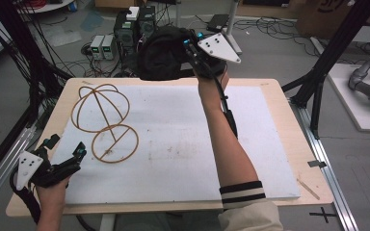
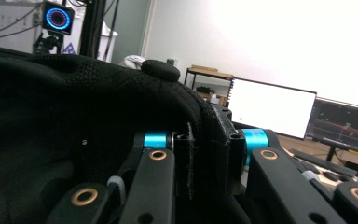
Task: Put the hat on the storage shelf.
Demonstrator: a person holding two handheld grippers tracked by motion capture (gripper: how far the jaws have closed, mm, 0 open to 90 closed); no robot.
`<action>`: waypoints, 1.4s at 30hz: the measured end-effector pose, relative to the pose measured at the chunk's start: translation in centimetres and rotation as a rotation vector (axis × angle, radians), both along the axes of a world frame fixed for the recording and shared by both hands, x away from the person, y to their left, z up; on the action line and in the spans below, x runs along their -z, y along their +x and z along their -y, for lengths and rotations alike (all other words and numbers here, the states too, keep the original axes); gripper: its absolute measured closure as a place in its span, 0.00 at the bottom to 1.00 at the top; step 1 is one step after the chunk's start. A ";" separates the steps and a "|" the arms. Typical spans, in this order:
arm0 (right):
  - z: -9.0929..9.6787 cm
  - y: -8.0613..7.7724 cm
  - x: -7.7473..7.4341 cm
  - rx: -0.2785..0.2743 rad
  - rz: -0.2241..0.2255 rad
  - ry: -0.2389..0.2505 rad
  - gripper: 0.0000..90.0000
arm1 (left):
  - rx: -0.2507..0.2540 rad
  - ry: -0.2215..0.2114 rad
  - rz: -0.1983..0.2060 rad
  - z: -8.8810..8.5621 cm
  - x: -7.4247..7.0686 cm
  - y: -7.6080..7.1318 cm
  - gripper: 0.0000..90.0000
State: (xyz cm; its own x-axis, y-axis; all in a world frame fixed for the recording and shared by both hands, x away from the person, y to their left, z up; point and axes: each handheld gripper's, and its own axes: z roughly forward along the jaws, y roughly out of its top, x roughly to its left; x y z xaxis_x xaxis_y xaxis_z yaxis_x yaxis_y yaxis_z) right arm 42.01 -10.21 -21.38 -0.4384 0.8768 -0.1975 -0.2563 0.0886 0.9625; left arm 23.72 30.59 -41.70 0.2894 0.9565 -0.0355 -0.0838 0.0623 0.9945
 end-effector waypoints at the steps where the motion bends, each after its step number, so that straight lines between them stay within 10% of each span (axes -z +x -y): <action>1: -0.3 0.0 -0.1 -0.001 0.002 0.000 0.89 | -0.001 0.004 0.000 -0.1 0.0 -0.1 0.14; 42: -13.3 -2.4 -0.8 -0.160 0.018 -0.010 0.89 | -0.020 0.027 0.012 -0.9 -0.2 -1.3 0.14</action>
State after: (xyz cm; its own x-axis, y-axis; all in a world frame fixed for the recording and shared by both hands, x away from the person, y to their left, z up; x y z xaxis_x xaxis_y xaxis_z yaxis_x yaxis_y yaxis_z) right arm 39.63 3.13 -20.57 -0.5687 0.7941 -0.2144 -0.2847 0.0545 0.9571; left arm 22.47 31.49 -41.51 0.2706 0.9627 -0.0061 -0.0972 0.0336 0.9947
